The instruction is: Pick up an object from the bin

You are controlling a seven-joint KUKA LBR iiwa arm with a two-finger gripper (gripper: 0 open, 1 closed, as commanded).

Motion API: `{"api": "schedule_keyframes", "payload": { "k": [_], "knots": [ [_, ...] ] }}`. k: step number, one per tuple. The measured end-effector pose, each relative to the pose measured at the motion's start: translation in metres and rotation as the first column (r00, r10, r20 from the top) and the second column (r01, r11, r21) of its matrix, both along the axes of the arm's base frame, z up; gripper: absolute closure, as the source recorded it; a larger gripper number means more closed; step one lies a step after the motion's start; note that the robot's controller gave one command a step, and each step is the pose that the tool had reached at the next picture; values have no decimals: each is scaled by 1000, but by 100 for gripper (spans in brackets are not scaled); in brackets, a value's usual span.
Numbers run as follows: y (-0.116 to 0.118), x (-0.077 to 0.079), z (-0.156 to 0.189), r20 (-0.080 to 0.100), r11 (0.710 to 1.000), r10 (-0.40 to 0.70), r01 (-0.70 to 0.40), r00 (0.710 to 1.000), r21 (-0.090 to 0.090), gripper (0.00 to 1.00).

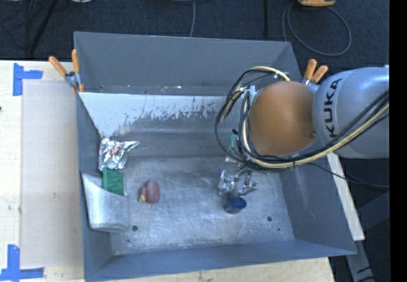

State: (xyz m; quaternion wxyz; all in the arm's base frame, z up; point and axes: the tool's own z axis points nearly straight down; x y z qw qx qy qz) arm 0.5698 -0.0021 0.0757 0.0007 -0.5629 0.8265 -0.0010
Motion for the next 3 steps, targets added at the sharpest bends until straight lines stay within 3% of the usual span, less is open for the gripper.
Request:
{"api": "schedule_keyframes", "payload": {
  "k": [1, 2, 3],
  "knots": [
    [-2, 7, 100, 5, 1000, -6, 6, 1000, 2, 100],
    [2, 7, 44, -9, 998, -59, 59, 998, 3, 100],
    [1, 8, 47, -4, 998, -62, 62, 998, 3, 0]
  ]
}}
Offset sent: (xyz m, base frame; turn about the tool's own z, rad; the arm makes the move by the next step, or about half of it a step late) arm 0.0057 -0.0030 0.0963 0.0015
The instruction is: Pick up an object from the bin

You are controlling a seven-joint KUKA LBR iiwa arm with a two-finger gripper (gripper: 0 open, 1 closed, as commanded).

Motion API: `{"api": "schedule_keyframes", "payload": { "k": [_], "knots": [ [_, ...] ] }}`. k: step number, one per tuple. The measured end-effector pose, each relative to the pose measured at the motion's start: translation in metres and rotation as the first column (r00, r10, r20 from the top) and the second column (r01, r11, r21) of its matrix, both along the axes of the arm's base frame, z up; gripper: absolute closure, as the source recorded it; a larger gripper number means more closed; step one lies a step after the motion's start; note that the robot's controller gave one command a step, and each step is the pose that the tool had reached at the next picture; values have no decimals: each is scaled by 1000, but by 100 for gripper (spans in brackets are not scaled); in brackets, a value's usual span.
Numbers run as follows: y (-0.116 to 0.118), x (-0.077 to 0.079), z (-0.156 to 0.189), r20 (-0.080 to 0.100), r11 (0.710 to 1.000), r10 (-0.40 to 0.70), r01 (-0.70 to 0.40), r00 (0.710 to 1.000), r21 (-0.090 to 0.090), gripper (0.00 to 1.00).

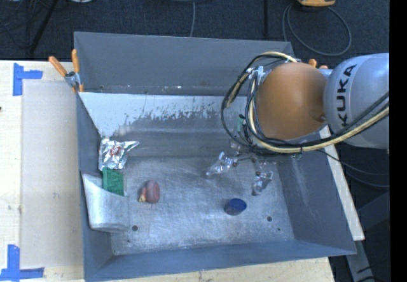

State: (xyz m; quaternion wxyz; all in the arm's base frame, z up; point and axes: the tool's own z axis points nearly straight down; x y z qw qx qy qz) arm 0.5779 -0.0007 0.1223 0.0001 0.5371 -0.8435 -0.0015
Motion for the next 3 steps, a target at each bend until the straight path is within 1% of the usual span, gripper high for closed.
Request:
{"api": "schedule_keyframes", "payload": {
  "k": [1, 2, 3],
  "knots": [
    [-27, -50, -42, -5, 975, 222, -222, 975, 0, 0],
    [-27, -48, -40, -1, 975, 223, -223, 975, -2, 100],
    [-39, -62, 163, 7, 973, 232, -232, 973, -3, 100]
  ]
}}
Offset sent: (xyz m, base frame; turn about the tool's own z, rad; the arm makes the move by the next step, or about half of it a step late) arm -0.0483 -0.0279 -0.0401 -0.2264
